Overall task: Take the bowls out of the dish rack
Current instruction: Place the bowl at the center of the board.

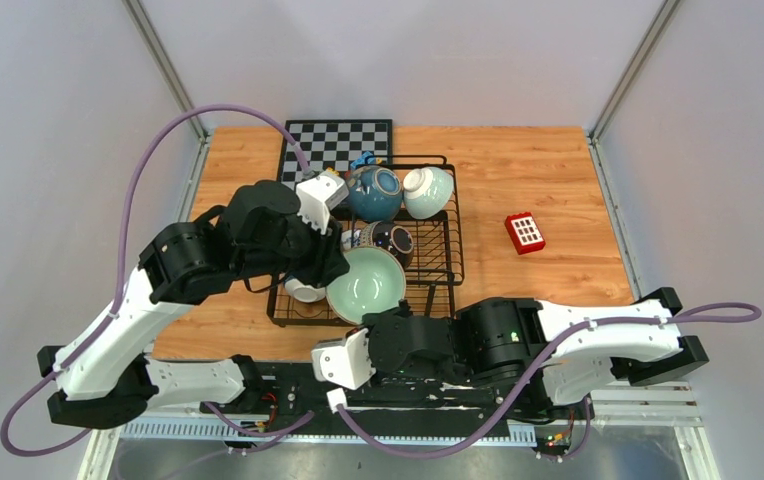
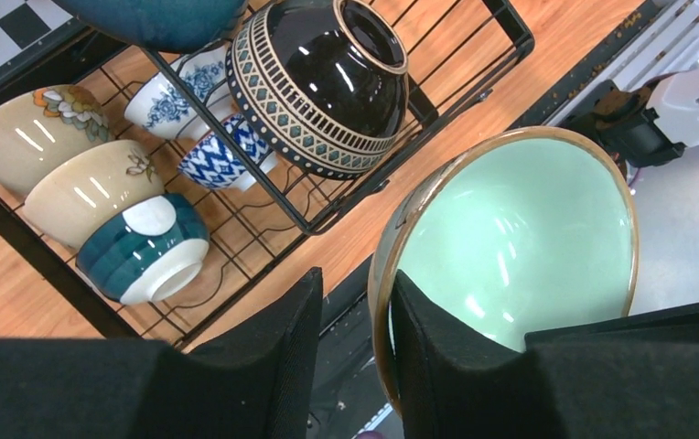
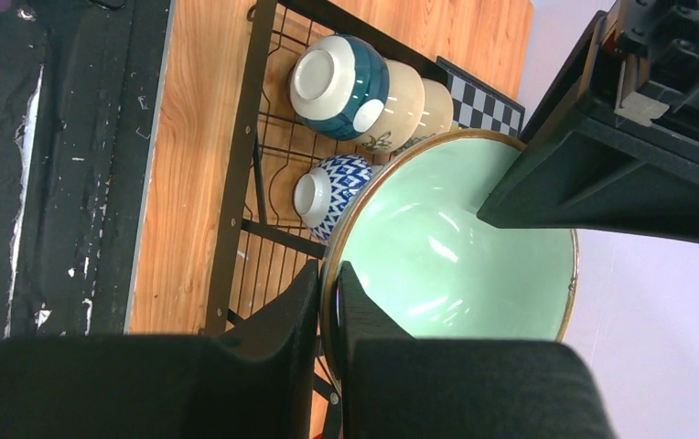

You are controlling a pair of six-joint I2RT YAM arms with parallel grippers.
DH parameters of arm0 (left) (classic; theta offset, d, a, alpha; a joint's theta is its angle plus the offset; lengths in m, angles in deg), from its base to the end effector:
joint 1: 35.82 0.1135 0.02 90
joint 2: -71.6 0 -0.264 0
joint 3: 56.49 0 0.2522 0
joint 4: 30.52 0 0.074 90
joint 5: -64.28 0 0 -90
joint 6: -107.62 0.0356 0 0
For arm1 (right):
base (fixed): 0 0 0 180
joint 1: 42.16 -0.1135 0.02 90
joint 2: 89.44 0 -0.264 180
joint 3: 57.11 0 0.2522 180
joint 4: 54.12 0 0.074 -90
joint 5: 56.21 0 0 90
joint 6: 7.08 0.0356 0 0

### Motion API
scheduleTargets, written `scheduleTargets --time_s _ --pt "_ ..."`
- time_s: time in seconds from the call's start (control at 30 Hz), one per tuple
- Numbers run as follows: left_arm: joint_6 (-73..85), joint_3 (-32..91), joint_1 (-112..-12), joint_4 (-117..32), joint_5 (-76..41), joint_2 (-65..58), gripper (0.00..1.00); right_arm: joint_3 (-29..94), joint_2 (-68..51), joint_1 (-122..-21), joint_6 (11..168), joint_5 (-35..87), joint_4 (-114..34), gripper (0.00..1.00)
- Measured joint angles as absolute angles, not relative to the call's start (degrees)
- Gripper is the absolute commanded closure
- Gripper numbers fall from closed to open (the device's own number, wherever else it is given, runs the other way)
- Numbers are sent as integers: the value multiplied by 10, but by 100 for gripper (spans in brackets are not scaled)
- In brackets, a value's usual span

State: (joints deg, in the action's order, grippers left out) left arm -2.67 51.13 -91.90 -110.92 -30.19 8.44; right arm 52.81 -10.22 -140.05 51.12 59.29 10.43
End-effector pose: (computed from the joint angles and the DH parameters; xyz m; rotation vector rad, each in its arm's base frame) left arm 0.0969 -0.1391 0.4614 0.6558 2.1785 -0.6476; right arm -0.0227 0.2751 0.4425 -1.7841 1.1164 0.2114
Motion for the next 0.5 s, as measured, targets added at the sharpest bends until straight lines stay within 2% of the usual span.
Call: scheduleTargets --time_s 0.1,0.17,0.3,0.33,0.37,0.43,0.5 --pt "-29 511 -920 -1113 -297 83 85 528 -97 -1400 508 593 102 100" --pt "-32 511 -923 -1115 -293 82 100 528 -93 -1400 505 594 100 100" --pt "-36 511 -923 -1117 -292 80 100 528 -89 -1399 505 593 94 100" --pt "-36 511 -923 -1117 -292 80 100 528 -88 -1399 505 594 94 97" --pt "-36 511 -923 -1117 -291 81 100 528 -88 -1399 505 594 94 85" --pt "-36 511 -923 -1116 -292 82 100 529 -88 -1399 506 593 94 51" --pt "-36 511 -923 -1118 -294 83 100 536 -87 -1399 512 595 94 27"
